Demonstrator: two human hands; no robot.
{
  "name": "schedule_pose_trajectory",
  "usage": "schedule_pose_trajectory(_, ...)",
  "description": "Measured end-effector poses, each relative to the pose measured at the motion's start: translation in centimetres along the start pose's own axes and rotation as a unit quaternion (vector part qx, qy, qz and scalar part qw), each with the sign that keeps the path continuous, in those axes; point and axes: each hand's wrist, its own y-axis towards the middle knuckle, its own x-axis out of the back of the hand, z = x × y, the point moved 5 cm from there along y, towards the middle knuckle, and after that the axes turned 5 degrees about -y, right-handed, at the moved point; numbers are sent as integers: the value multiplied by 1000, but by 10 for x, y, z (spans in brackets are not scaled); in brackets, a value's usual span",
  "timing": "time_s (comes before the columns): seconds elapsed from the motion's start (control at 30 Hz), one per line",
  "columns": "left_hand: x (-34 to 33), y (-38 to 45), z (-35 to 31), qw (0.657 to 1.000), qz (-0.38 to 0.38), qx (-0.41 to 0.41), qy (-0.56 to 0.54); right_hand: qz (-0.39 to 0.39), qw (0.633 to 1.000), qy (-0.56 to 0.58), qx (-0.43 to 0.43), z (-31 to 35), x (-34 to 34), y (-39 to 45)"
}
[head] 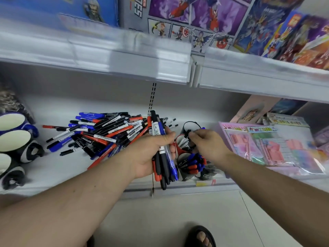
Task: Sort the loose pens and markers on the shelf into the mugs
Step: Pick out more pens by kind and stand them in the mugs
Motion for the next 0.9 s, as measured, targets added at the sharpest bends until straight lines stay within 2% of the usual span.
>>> schedule_pose_trajectory(0.07, -3, -7, 0, 1000, -4, 1, -14, 35, 992, 123, -16, 28, -4, -46)
schedule_pose_trajectory(0.13, -5, -15, 0, 999, -5, -2, -32, 63, 981, 180, -23, 47, -7, -87)
schedule_pose_trajectory(0.27, -6, -26, 4, 997, 0, -22, -77, 66, 983, 169, -3, 64, -15, -134)
schedule_pose_trajectory(0.4, 1, -35, 9, 990, -33, -40, -130, 40, 965, 256, -39, 67, -30, -144)
schedule_pose_trajectory(0.57, 7, -48, 8, 991, -31, -64, -113, 21, 968, 245, -43, 71, -42, -147)
schedule_pose_trajectory(0.77, 5, -58, 10, 992, 4, -24, -123, 60, 911, 402, -71, 76, -41, -149)
schedule_pose_trajectory(0.9, 6, -59, 8, 992, 12, -27, -121, 40, 924, 374, -65, 76, -35, -150)
